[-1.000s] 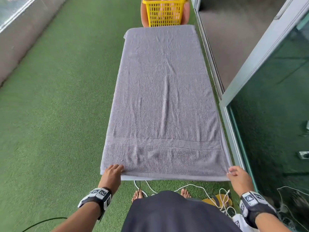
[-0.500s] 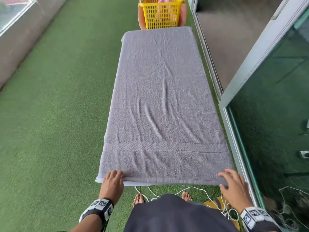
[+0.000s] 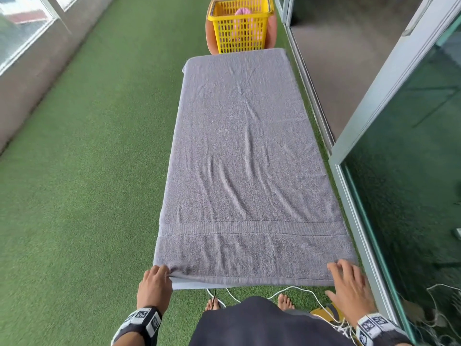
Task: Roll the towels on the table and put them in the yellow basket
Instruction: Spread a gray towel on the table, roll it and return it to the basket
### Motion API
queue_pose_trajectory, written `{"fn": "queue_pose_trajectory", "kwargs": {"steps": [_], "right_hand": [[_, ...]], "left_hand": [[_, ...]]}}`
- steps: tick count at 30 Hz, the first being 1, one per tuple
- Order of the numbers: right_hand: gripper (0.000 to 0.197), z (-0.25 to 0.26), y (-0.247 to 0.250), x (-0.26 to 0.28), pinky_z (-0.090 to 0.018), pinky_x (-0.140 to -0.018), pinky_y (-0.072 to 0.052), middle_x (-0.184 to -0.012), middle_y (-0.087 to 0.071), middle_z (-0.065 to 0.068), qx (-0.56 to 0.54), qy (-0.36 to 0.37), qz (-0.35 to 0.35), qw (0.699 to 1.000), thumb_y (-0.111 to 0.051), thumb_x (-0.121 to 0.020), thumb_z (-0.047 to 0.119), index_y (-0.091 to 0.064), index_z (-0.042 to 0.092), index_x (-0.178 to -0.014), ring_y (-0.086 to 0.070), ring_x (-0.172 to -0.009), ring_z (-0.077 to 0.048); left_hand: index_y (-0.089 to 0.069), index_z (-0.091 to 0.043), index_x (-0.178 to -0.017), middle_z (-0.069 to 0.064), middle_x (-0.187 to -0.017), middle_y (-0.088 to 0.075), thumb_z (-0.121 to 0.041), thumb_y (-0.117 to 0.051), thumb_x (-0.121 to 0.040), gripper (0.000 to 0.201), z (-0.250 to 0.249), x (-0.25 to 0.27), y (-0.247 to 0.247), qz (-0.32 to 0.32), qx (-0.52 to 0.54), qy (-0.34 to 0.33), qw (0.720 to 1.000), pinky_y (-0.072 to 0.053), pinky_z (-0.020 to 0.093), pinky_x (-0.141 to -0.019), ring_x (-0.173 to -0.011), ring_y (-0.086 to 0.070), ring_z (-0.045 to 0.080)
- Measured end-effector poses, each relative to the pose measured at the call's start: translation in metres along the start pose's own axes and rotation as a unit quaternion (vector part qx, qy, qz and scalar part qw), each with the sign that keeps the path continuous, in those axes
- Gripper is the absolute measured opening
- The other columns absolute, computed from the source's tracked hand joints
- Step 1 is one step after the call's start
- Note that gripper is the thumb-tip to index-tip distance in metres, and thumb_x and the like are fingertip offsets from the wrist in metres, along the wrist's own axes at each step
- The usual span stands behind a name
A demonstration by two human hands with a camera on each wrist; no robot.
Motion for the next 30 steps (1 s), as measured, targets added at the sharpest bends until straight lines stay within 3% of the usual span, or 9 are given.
{"fn": "queue_pose_trajectory", "kwargs": {"steps": [4,11,14,17,21,24,25,27,30], "right_hand": [[0.06,0.013,0.003,-0.004,-0.042,-0.064,-0.053,-0.096,-0.056,-0.006,0.012,0.022,-0.043,0.999,-0.091,-0.037,0.008,-0.064,0.018,-0.091,-0.055,-0.081,-0.026],[0.04,-0.01,-0.007,0.001,-0.032,-0.073,-0.057,-0.094,-0.064,0.008,-0.066,0.007,-0.075,0.995,-0.08,-0.063,0.003,-0.069,0.02,-0.097,-0.062,-0.083,-0.013],[0.034,-0.014,0.001,-0.002,-0.022,-0.064,-0.049,-0.08,-0.058,0.015,-0.109,-0.001,-0.106,0.988,-0.077,-0.067,-0.004,-0.067,0.02,-0.089,-0.057,-0.07,-0.007],[0.035,-0.015,0.017,-0.006,-0.025,-0.063,-0.042,-0.073,-0.053,0.015,-0.124,0.003,-0.125,0.984,-0.071,-0.072,-0.007,-0.058,0.025,-0.079,-0.052,-0.065,-0.009],[0.036,-0.018,0.037,-0.016,-0.032,-0.06,-0.037,-0.062,-0.05,0.011,-0.151,-0.005,-0.141,0.978,-0.051,-0.092,0.009,-0.038,0.035,-0.071,-0.049,-0.057,-0.014],[0.038,-0.007,0.049,-0.021,-0.029,-0.056,-0.039,-0.068,-0.054,0.01,-0.268,-0.005,-0.137,0.954,-0.024,-0.099,0.047,-0.047,0.026,-0.079,-0.052,-0.056,-0.014],[0.043,-0.003,0.053,-0.023,-0.025,-0.053,-0.037,-0.072,-0.056,0.008,-0.288,0.002,-0.127,0.949,-0.027,-0.098,0.053,-0.051,0.02,-0.085,-0.053,-0.057,-0.013],[0.032,0.004,0.062,-0.022,-0.021,-0.056,-0.037,-0.087,-0.057,0.005,-0.284,0.022,-0.105,0.953,-0.056,-0.094,0.046,-0.053,0.014,-0.098,-0.055,-0.064,-0.014],[0.051,0.0,0.056,-0.016,-0.031,-0.068,-0.05,-0.093,-0.061,-0.001,-0.189,0.062,-0.111,0.974,-0.085,-0.071,0.028,-0.05,0.016,-0.106,-0.059,-0.073,-0.017]], "left_hand": [[-0.055,-0.018,-0.078,-0.007,-0.073,-0.055,-0.002,-0.064,-0.08,0.018,-0.004,0.001,0.008,0.007,0.007,0.005,1.0,-0.043,0.031,-0.062,-0.069,-0.051,0.016],[-0.056,-0.018,-0.077,-0.007,-0.068,-0.052,0.001,-0.069,-0.072,0.023,-0.006,-0.007,0.014,0.034,-0.007,0.012,0.999,-0.038,0.03,-0.059,-0.06,-0.05,0.017],[-0.064,-0.013,-0.076,-0.005,-0.068,-0.05,-0.001,-0.07,-0.073,0.014,-0.008,-0.011,0.016,0.011,0.0,0.0,1.0,-0.038,0.031,-0.061,-0.064,-0.049,0.019],[-0.064,-0.014,-0.07,-0.002,-0.07,-0.053,-0.008,-0.068,-0.075,0.01,-0.009,-0.012,0.019,-0.021,0.007,-0.03,0.999,-0.039,0.032,-0.061,-0.066,-0.05,0.022],[-0.059,-0.015,-0.076,-0.001,-0.076,-0.058,-0.012,-0.055,-0.085,0.01,-0.01,-0.015,0.021,-0.039,0.008,-0.043,0.998,-0.035,0.034,-0.065,-0.067,-0.046,0.021],[-0.06,-0.011,-0.082,0.004,-0.077,-0.059,0.0,-0.055,-0.082,0.012,-0.006,-0.019,0.022,-0.043,0.023,-0.059,0.997,-0.036,0.033,-0.062,-0.066,-0.051,0.025],[-0.06,-0.009,-0.084,0.007,-0.079,-0.061,0.005,-0.056,-0.082,0.015,-0.003,-0.02,0.022,-0.042,0.028,-0.062,0.997,-0.039,0.034,-0.062,-0.068,-0.053,0.027],[-0.063,-0.007,-0.087,0.012,-0.085,-0.065,0.011,-0.058,-0.082,0.019,0.001,-0.021,0.025,-0.04,0.029,-0.058,0.997,-0.044,0.037,-0.064,-0.071,-0.056,0.031],[-0.066,-0.005,-0.088,0.015,-0.089,-0.068,0.014,-0.06,-0.08,0.022,0.006,-0.018,0.031,-0.04,0.013,-0.07,0.997,-0.048,0.038,-0.066,-0.071,-0.058,0.029]]}}
Point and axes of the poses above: each hand's wrist, its own x-axis away from the middle knuckle, its own y-axis out of the back of the hand, z = x × y, the point moved 3 cm from there along -x, towards the middle knuckle
